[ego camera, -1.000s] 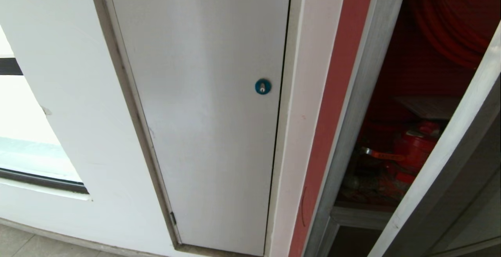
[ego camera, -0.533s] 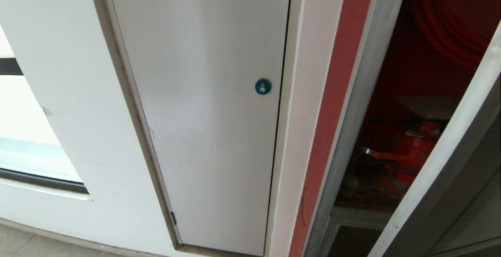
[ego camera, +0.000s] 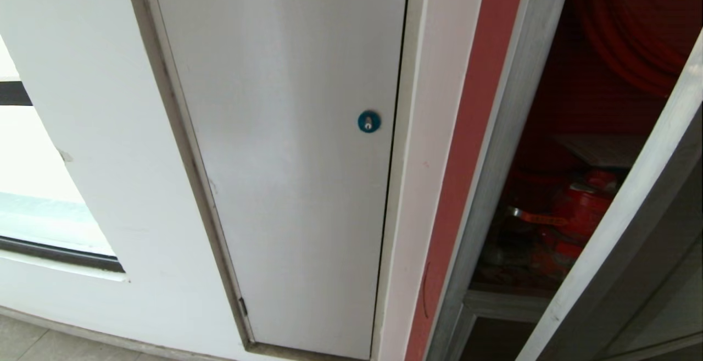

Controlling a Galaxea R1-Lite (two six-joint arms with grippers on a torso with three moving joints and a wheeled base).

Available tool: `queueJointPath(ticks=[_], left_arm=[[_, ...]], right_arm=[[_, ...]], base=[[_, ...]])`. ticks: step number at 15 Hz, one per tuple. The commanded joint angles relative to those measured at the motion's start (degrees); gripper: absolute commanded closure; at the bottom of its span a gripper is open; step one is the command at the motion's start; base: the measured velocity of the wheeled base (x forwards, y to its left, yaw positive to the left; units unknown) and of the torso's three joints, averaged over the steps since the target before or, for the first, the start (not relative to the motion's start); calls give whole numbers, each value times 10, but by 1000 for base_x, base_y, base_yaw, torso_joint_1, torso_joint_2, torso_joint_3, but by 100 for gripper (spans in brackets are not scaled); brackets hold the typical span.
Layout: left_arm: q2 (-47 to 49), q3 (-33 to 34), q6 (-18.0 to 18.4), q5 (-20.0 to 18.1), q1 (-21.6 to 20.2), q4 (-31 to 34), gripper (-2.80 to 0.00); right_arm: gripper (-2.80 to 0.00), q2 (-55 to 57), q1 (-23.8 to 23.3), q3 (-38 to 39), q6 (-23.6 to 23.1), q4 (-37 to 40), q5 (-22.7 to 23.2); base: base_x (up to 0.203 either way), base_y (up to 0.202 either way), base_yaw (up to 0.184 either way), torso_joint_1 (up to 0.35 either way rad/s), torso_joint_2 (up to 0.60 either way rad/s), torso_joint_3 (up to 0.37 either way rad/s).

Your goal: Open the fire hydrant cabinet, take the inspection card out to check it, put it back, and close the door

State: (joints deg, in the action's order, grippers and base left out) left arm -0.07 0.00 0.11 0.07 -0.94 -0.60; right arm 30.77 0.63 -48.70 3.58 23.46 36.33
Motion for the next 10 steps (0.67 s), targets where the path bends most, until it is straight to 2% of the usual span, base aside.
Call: queueJointPath(ticks=[1,5,10], left_arm=[[0,3,-1,0,0,0,0],[1,3,0,0,0,0,0],[1,3,0,0,0,0,0]], right_arm=[[0,122,1,-50,0,-11,22],[0,188,0,-103,-1,-37,26],[0,214,1,-109,-2,-85,-18]], base=[[0,0,0,0,0,0],[0,0,0,0,0,0],[0,0,0,0,0,0]])
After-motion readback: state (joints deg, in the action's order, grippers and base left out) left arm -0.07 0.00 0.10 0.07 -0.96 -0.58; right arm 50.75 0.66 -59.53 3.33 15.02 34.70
